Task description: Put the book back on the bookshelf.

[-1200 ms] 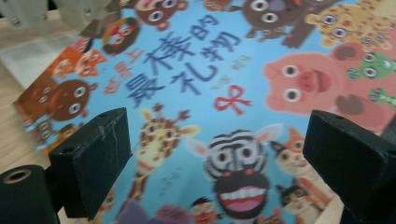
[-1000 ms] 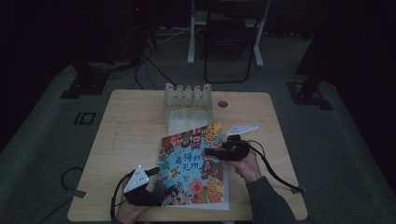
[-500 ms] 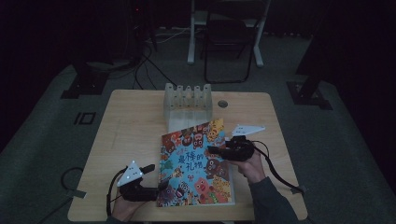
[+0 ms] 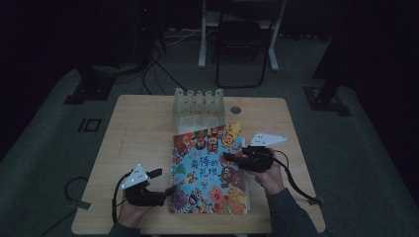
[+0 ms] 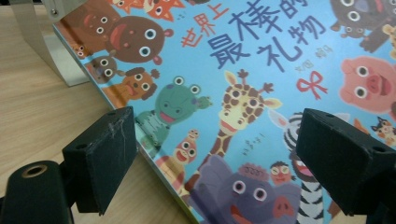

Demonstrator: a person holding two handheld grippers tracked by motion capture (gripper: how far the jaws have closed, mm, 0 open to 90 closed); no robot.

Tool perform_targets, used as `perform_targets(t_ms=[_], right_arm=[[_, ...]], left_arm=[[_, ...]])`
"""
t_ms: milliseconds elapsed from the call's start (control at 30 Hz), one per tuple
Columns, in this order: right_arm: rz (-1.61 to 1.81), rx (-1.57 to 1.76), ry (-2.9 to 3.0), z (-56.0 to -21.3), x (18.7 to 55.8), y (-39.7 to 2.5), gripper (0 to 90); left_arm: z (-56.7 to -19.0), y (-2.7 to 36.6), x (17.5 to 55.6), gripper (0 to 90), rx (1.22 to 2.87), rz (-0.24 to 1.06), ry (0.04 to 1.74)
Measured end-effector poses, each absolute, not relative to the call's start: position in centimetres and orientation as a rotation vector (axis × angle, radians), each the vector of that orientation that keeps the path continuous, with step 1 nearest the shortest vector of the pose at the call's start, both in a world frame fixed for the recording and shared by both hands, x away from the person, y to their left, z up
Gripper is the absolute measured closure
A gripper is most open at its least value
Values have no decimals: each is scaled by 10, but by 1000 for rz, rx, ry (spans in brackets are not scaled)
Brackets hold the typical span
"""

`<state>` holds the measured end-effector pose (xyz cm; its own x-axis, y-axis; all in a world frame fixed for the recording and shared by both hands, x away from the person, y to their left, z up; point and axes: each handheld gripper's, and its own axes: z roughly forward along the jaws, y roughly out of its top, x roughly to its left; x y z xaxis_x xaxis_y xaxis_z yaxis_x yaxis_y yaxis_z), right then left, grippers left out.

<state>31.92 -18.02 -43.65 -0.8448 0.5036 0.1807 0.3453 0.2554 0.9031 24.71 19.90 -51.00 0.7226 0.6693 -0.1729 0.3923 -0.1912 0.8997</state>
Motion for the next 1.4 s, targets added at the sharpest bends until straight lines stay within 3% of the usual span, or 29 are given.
perform_targets(t_ms=[1100, 1400], right_arm=[[1688, 555, 2299, -424, 299, -184, 669], [1708, 494, 2279, -423, 295, -186, 670]], left_arm=[[-515, 193, 313, 135, 1791, 217, 869], [-515, 197, 328, 127, 1746, 132, 835]])
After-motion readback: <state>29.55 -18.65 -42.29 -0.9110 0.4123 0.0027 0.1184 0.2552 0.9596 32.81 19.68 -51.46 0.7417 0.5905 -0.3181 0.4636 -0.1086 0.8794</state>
